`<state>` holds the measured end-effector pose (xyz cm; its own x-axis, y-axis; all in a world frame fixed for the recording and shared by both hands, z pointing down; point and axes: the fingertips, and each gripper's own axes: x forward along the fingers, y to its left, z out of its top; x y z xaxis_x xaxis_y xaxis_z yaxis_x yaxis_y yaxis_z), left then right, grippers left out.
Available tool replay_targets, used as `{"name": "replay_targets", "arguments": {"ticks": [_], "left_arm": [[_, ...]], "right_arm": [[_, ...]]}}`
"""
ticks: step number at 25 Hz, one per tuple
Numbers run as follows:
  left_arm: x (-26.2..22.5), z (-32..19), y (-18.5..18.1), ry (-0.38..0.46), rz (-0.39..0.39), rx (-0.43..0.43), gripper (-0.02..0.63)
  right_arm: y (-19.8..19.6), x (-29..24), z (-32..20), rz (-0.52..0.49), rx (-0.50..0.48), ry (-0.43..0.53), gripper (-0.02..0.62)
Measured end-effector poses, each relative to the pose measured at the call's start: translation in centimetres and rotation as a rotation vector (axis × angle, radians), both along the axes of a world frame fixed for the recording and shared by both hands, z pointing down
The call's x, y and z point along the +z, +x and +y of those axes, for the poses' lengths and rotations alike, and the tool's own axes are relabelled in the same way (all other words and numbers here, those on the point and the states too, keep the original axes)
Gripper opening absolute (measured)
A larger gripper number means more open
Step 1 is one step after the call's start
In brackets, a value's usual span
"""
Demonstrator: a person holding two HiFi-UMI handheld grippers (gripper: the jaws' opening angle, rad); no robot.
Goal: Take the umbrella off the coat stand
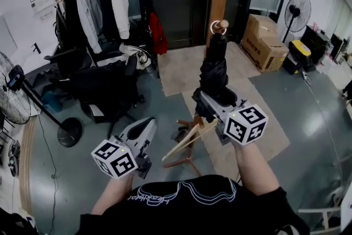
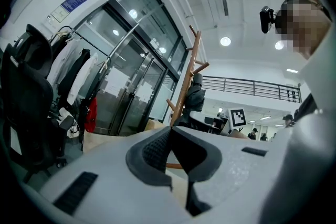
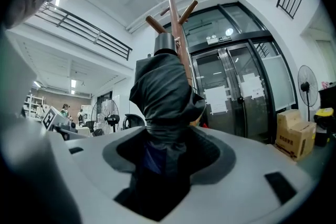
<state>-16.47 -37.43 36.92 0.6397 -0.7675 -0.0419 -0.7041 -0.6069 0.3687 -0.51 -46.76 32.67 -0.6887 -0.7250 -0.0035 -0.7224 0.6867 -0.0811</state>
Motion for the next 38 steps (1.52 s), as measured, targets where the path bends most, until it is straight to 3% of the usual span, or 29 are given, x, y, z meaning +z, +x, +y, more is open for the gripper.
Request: {"name": "replay_targets", "arguments": {"ticks": [16, 24, 38], "left_arm": [[-2.1, 1.1, -1.3, -0.012, -0.016, 0.092, 0.005], [-1.7, 3.6, -1.6, -0.027, -0.045, 0.152, 0.005], [-1.5, 11.9, -2.3, -0.013, -0.024, 0.262, 0.006]], "right_arm": [[-0.5, -4.1, 4.1, 0.008, 0.090, 0.080, 0.253], [0.0, -5.0, 9.0, -0.001, 0.125, 0.127, 0.253], [-4.3, 0.5, 20.9, -0.041, 0.094, -0.001, 0.253]]}}
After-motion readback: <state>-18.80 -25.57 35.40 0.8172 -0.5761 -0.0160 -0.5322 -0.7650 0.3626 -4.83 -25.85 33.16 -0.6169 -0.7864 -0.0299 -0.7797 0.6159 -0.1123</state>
